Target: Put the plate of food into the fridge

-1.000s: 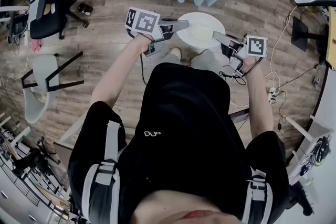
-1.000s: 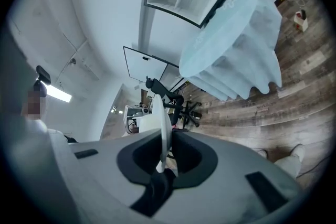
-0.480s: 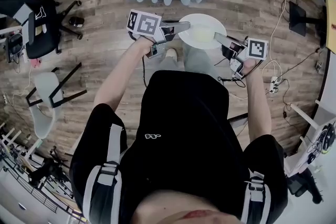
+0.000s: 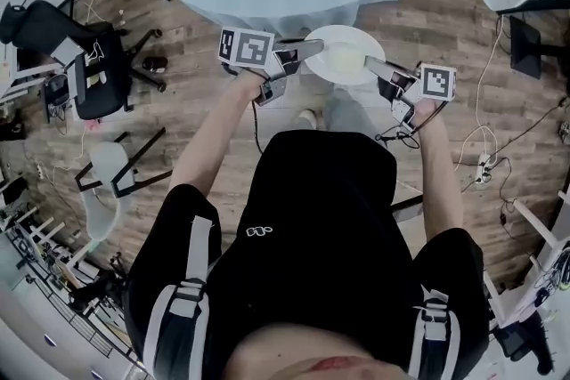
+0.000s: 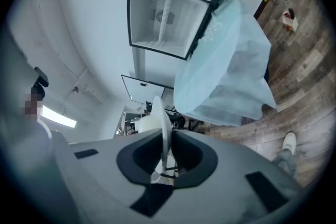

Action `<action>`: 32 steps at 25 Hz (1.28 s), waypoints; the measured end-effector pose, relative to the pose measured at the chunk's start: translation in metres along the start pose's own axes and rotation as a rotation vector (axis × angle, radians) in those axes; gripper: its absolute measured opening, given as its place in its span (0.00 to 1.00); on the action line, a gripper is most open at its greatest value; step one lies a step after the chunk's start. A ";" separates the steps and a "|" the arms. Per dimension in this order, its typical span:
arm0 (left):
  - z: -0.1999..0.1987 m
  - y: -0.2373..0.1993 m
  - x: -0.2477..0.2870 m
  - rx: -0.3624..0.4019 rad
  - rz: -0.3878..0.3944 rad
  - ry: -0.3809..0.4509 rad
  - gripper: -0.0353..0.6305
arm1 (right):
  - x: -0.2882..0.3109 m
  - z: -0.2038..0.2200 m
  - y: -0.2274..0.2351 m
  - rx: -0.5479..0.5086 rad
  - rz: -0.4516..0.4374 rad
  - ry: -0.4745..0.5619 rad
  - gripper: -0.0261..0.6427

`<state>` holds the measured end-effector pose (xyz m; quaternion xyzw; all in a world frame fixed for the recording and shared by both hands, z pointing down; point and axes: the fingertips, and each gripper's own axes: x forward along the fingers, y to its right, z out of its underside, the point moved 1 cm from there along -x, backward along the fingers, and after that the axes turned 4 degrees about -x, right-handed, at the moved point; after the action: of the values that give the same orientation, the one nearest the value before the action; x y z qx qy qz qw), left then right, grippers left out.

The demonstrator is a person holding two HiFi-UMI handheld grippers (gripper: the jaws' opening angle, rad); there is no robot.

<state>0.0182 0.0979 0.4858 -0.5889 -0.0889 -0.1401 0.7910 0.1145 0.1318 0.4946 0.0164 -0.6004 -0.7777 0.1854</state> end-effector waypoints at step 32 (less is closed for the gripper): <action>-0.126 -0.015 0.067 -0.011 -0.091 0.040 0.11 | -0.011 -0.150 0.049 0.023 -0.056 0.049 0.09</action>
<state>0.0731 -0.0341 0.4832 -0.5859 -0.0992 -0.1882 0.7820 0.1754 -0.0146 0.4964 0.0543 -0.6040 -0.7749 0.1781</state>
